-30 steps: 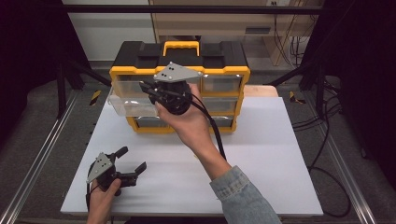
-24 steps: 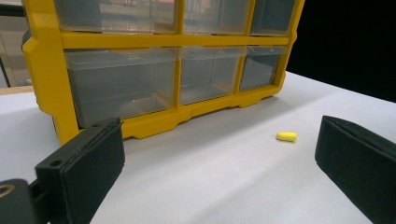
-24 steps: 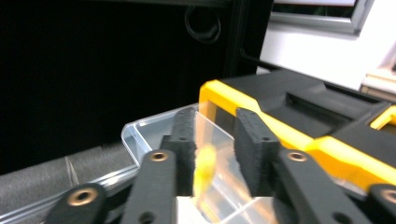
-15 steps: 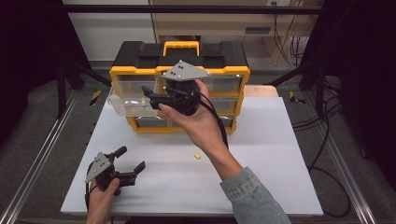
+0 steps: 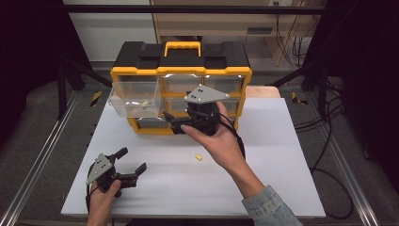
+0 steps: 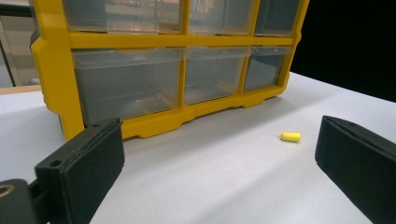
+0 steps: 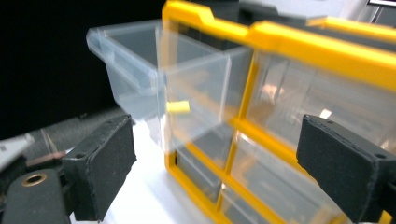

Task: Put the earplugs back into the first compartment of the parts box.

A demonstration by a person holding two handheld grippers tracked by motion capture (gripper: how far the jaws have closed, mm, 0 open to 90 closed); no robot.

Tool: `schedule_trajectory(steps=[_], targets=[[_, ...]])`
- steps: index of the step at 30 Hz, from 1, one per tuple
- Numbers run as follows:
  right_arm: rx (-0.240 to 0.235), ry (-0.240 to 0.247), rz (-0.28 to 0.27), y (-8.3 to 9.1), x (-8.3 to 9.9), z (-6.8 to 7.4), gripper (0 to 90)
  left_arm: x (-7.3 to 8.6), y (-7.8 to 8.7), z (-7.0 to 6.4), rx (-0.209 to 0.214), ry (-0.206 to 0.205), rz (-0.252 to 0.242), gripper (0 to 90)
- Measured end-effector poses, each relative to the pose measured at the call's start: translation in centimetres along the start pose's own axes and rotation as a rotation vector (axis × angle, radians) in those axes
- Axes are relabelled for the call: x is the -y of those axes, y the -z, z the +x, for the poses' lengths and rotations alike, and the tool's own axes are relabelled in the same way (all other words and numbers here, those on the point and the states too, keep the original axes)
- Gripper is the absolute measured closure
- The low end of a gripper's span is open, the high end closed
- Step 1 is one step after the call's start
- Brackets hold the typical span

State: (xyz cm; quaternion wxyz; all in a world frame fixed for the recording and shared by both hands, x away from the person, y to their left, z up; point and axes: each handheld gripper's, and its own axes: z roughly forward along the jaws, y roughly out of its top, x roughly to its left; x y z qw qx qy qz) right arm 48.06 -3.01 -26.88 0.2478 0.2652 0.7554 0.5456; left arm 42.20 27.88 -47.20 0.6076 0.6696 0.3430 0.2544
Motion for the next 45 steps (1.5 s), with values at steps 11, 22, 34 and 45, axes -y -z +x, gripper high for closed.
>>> schedule_trajectory(steps=[11,22,34,45], targets=[[0.012,-0.008,0.084,0.3,4.3,-1.1,11.1,0.0,0.1,0.1,-0.003,0.001,-0.004,1.1],[0.021,-0.067,0.132,1.1,8.5,-2.0,10.2,0.0,0.1,0.1,-0.005,-0.004,-0.002,1.1],[0.024,-0.121,0.203,1.4,12.7,-2.6,10.1,0.0,0.1,0.1,-0.007,-0.006,-0.003,1.1],[0.024,-0.142,0.253,1.1,14.9,-2.7,10.3,0.0,0.1,0.1,-0.007,-0.01,-0.003,1.1]])
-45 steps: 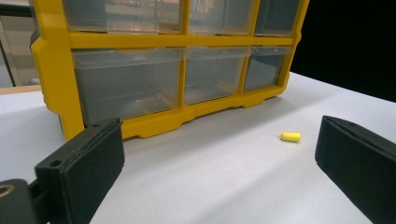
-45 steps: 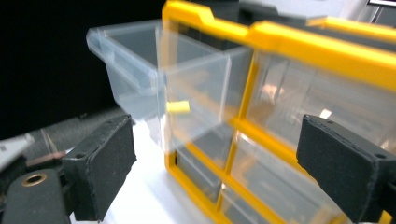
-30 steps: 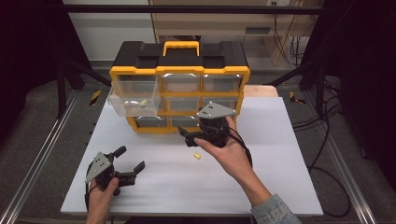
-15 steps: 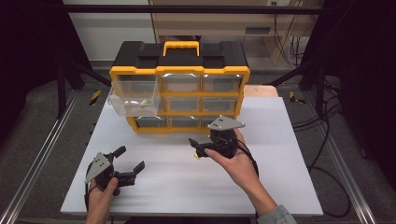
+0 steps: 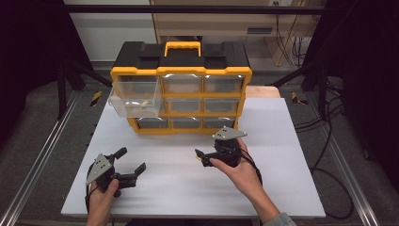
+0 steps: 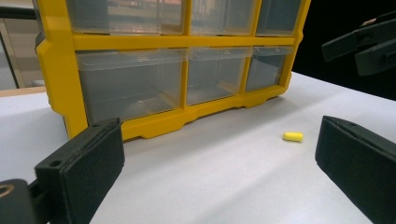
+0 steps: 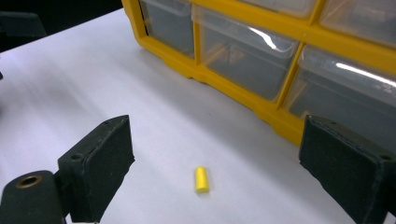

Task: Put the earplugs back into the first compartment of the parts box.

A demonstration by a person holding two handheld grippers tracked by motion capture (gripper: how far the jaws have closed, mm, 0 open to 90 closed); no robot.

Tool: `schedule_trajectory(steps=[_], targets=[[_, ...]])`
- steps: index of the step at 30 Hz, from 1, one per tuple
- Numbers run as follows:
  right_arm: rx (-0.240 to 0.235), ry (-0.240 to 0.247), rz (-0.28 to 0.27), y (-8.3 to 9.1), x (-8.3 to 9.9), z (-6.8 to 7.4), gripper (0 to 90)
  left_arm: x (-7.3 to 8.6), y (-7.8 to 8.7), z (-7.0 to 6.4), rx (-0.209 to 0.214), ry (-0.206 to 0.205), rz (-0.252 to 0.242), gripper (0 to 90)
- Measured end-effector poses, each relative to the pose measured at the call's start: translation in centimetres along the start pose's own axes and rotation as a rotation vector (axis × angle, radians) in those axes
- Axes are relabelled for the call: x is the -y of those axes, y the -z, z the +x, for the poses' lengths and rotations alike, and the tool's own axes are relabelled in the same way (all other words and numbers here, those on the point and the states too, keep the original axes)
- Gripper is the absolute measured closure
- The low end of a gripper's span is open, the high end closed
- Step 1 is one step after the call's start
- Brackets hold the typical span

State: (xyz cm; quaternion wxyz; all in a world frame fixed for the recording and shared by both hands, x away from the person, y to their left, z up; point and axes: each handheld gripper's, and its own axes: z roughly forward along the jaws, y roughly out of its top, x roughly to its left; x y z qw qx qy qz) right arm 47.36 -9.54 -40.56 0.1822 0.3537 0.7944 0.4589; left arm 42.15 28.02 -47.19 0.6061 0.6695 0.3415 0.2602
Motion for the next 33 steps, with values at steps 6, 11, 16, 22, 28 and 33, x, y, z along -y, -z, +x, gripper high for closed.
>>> schedule_trajectory(steps=[6,11,16,22,28,33], targets=[[-0.001,-0.007,0.043,-0.8,0.9,0.0,10.9,0.0,0.0,0.0,0.001,-0.004,-0.001,1.1],[-0.013,-0.009,0.083,-1.5,1.8,0.2,10.4,0.0,0.0,0.0,0.002,-0.005,0.001,1.1],[-0.027,-0.015,0.138,-2.3,2.6,0.4,9.5,0.0,0.0,0.0,0.002,-0.007,0.002,1.0],[-0.028,-0.011,0.182,-3.0,3.3,0.4,26.6,0.0,0.0,0.0,0.004,-0.006,0.002,1.1],[-0.045,-0.036,0.196,-3.8,3.4,0.1,50.3,0.0,-0.1,-0.1,0.007,-0.006,0.003,1.1],[-0.035,-0.016,0.211,-5.4,3.5,0.1,62.7,0.0,-0.1,-0.1,0.009,-0.009,0.003,1.1]])
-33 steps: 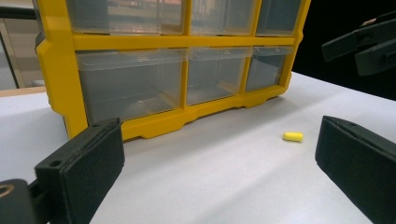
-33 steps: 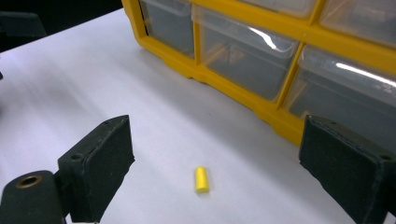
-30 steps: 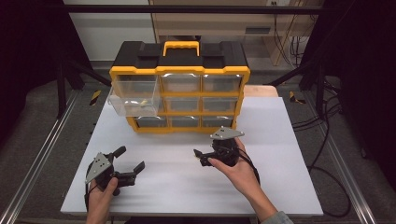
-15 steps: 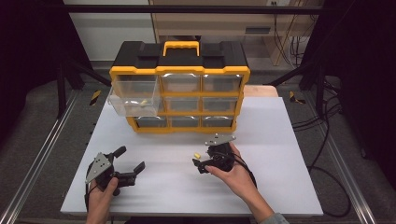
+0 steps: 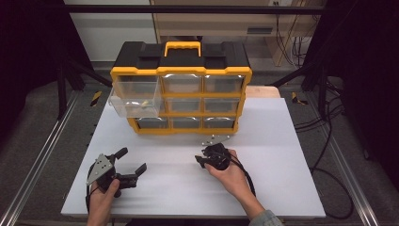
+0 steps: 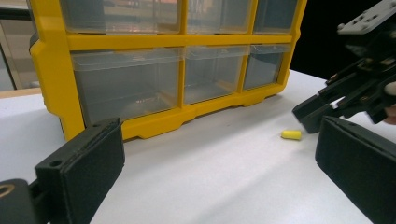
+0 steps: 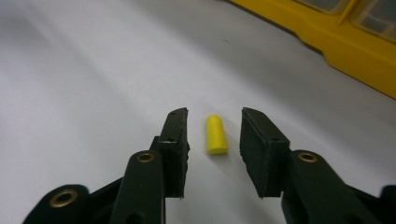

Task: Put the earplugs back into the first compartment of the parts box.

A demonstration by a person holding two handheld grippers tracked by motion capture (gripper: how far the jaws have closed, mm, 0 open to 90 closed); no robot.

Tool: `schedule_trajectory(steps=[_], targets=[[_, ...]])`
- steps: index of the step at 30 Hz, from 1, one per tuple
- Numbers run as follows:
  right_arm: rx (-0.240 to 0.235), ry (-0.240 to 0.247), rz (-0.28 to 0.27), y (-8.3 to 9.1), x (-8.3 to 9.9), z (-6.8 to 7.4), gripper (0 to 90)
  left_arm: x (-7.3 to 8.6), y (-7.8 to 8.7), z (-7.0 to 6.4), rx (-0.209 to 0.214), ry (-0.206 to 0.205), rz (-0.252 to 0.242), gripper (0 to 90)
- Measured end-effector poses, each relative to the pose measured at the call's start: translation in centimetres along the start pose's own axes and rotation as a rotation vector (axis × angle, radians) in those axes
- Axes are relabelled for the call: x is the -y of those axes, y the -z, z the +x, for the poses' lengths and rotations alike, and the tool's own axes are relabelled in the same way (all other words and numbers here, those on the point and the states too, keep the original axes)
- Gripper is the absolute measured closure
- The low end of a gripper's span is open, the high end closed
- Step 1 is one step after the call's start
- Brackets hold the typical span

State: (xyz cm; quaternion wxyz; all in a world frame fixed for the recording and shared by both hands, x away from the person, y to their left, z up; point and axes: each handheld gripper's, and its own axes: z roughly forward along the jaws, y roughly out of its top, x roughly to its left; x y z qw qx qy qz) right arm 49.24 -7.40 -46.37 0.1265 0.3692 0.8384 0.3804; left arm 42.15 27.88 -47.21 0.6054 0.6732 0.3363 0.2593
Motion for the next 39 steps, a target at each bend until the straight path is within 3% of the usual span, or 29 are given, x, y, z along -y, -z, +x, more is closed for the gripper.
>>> schedule_trajectory(steps=[5,14,20,26,33,39], targets=[[0.01,0.018,0.028,-1.2,0.1,-0.1,72.0,0.0,0.0,0.0,0.002,0.001,-0.001,1.2],[0.017,0.056,0.03,-1.4,0.2,0.0,81.7,0.0,0.0,0.0,0.003,-0.002,0.002,1.2],[-0.014,0.053,-0.05,0.3,-1.0,0.7,82.3,0.0,0.0,0.0,0.001,0.001,0.001,1.2],[-0.033,0.082,-0.165,3.4,-3.7,2.1,82.3,0.0,0.0,0.0,0.001,0.0,0.001,1.2],[-0.019,0.13,-0.278,7.0,-7.3,3.4,82.6,0.0,0.1,0.0,0.0,-0.001,0.0,1.2],[0.0,0.146,-0.33,8.3,-9.0,3.8,82.6,0.0,0.1,0.1,-0.003,0.0,-0.004,1.2]])
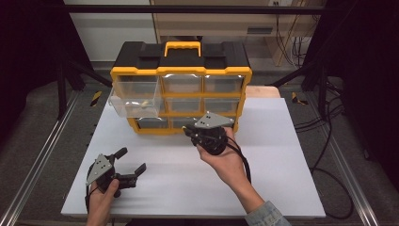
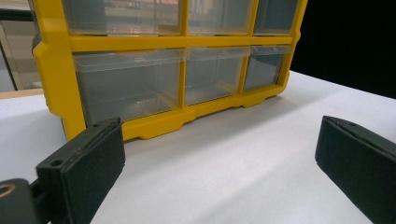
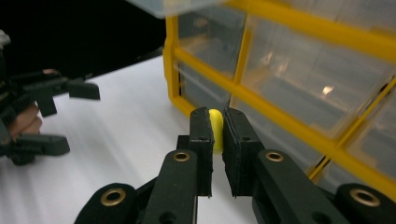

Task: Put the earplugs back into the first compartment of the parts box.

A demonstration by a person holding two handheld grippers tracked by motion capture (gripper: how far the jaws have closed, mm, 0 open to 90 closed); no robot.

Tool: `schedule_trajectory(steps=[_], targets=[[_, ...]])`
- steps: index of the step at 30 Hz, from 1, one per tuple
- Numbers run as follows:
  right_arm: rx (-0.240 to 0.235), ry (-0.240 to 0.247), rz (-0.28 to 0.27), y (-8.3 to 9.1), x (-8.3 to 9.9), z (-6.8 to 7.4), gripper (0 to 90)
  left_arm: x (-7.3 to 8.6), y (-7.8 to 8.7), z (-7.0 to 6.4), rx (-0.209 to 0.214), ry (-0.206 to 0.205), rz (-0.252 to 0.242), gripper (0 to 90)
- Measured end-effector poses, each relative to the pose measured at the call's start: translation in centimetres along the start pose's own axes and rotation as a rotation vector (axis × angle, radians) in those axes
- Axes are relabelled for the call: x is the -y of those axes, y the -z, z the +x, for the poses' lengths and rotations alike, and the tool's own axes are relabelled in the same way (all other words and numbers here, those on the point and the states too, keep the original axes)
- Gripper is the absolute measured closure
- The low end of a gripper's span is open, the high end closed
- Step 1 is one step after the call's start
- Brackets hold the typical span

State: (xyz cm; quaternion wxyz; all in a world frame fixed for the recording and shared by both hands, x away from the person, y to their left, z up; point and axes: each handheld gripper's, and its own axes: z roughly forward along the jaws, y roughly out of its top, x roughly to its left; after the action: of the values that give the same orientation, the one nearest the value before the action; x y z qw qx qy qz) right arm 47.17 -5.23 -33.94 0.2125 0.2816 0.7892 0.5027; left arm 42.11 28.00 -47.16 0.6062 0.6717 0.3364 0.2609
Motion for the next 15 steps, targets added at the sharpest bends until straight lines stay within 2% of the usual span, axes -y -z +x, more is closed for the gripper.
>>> schedule_trajectory(steps=[13,15], targets=[[0.012,0.054,-0.109,1.4,-5.4,0.9,82.1,0.0,0.0,0.0,0.0,0.001,-0.001,1.2],[0.011,0.06,-0.118,1.5,-5.6,1.0,82.1,0.0,0.0,0.0,0.001,0.002,-0.002,1.2]])
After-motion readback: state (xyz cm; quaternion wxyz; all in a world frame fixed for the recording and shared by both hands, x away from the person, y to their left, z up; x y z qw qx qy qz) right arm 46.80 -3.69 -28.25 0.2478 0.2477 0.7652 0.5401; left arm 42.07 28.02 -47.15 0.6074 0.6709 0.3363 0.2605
